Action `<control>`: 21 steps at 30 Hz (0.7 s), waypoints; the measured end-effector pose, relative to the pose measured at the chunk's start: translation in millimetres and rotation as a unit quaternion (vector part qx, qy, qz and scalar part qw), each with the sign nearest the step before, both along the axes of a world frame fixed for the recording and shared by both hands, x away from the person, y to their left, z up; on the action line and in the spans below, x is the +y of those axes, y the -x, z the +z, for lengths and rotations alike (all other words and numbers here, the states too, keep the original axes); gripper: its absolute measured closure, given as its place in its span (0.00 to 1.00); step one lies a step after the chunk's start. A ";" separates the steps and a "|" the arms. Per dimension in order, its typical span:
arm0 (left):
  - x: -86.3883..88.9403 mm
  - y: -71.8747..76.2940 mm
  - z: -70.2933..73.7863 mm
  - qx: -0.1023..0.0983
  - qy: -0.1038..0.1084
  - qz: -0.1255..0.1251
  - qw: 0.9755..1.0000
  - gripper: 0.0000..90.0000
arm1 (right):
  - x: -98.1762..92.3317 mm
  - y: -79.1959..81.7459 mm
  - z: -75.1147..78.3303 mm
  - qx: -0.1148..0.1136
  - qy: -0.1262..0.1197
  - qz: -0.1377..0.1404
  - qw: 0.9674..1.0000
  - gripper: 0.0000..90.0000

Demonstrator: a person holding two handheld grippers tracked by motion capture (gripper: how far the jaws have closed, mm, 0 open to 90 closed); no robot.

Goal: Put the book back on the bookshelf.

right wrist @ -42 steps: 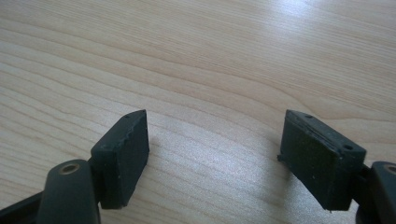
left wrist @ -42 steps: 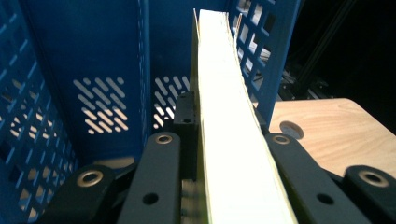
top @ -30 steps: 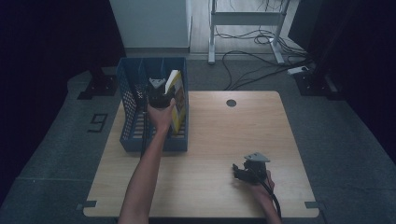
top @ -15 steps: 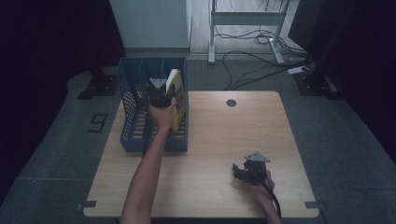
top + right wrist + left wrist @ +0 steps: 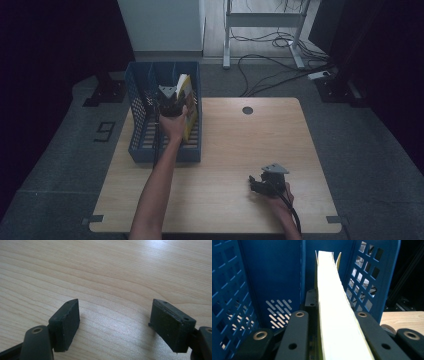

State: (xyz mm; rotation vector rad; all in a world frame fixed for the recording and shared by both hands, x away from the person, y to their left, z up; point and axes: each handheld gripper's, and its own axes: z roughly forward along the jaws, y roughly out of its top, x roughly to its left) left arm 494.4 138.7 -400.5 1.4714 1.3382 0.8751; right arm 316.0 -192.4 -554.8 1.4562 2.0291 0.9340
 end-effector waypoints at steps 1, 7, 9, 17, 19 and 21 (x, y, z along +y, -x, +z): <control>-0.8 -1.2 -0.9 -0.001 0.000 0.000 1.000 0.84 | 0.0 0.0 0.0 0.000 0.000 0.000 1.000 0.25; -5.7 -7.1 -11.4 0.009 -0.003 -0.009 1.000 0.83 | 0.1 0.0 0.0 0.000 0.000 0.000 1.000 0.25; -6.4 -6.2 -12.3 0.003 -0.004 -0.007 1.000 0.83 | 0.1 0.0 0.0 0.000 0.000 0.000 1.000 0.26; -5.2 -2.4 -11.7 0.005 -0.008 0.002 1.000 0.83 | 0.0 0.5 0.0 -0.001 0.001 0.001 1.000 0.26; -3.2 -2.2 -11.7 0.006 -0.002 0.004 1.000 0.83 | 0.0 0.5 0.0 -0.001 0.001 0.001 1.000 0.26; -3.2 -2.2 -11.7 0.005 -0.001 0.003 1.000 0.83 | 0.0 0.6 0.0 -0.001 0.001 0.001 1.000 0.26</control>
